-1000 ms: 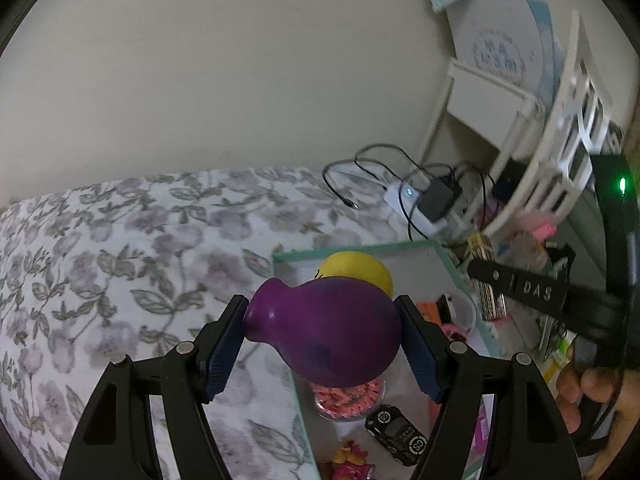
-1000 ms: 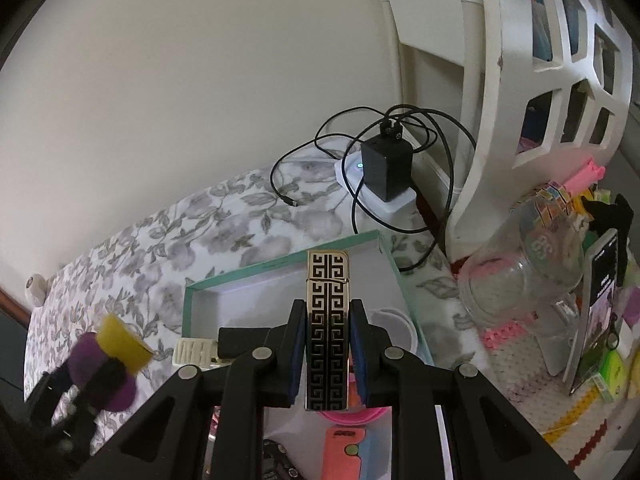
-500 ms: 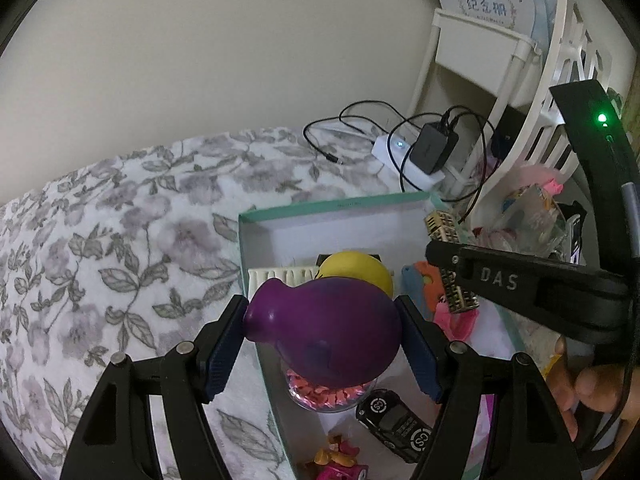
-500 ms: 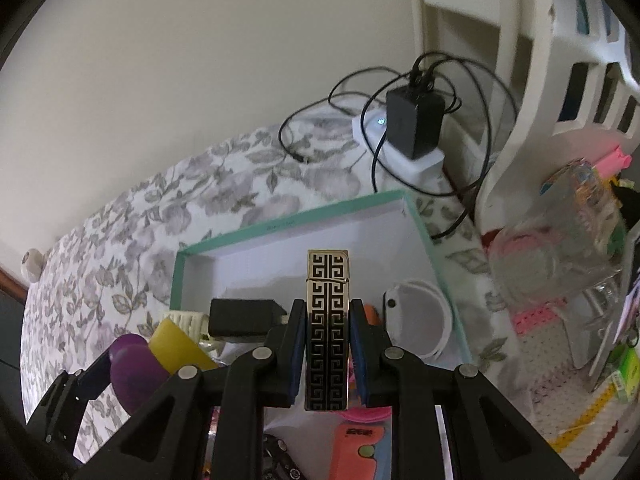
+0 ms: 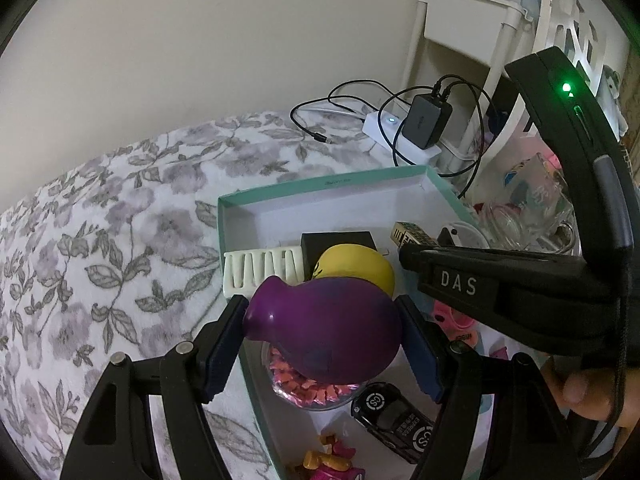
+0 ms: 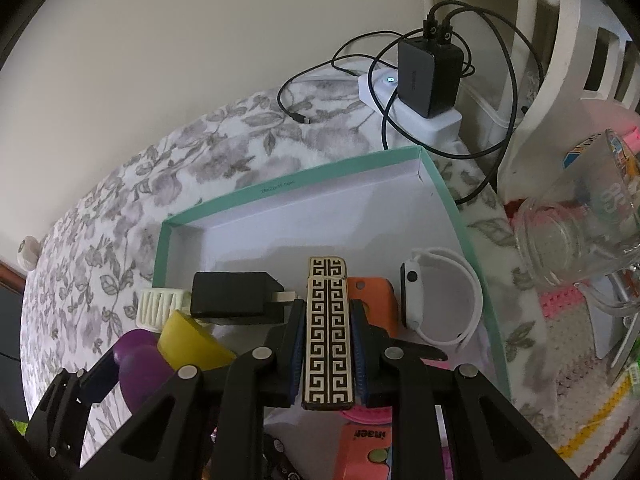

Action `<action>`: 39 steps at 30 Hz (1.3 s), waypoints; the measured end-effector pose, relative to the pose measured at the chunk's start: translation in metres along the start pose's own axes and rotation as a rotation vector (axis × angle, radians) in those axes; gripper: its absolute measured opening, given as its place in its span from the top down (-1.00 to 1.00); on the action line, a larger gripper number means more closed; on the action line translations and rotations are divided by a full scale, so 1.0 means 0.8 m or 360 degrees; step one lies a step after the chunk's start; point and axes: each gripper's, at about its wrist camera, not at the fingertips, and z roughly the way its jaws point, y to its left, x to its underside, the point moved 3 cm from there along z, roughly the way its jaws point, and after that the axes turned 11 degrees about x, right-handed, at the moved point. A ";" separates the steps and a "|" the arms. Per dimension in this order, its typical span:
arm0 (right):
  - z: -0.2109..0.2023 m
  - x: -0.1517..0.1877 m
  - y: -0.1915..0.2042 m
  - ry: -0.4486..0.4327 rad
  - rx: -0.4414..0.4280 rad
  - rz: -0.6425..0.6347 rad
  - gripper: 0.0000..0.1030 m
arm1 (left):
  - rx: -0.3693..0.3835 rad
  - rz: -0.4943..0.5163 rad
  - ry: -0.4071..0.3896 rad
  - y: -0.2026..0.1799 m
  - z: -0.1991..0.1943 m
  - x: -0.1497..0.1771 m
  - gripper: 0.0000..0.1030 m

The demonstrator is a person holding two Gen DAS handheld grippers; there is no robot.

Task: Organize rigid objects
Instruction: 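Carry the purple toy and gold bar over the teal box with both grippers, then open the left gripper to drop the purple toy while the right releases the gold bar, then withdraw both open grippers from the box back over the bed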

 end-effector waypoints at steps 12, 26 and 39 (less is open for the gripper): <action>-0.014 -0.006 -0.005 -0.0026 0.0019 0.0022 0.30 | -0.0017 -0.0003 0.0065 -0.003 -0.003 -0.004 -0.52; -0.054 -0.017 -0.011 -0.0155 0.0020 0.0066 0.30 | -0.0051 -0.0029 -0.0033 0.004 -0.056 -0.031 -0.53; -0.045 -0.014 0.003 -0.0130 0.0026 -0.0009 -0.08 | -0.0313 -0.0406 -0.0139 0.083 -0.086 -0.032 -0.53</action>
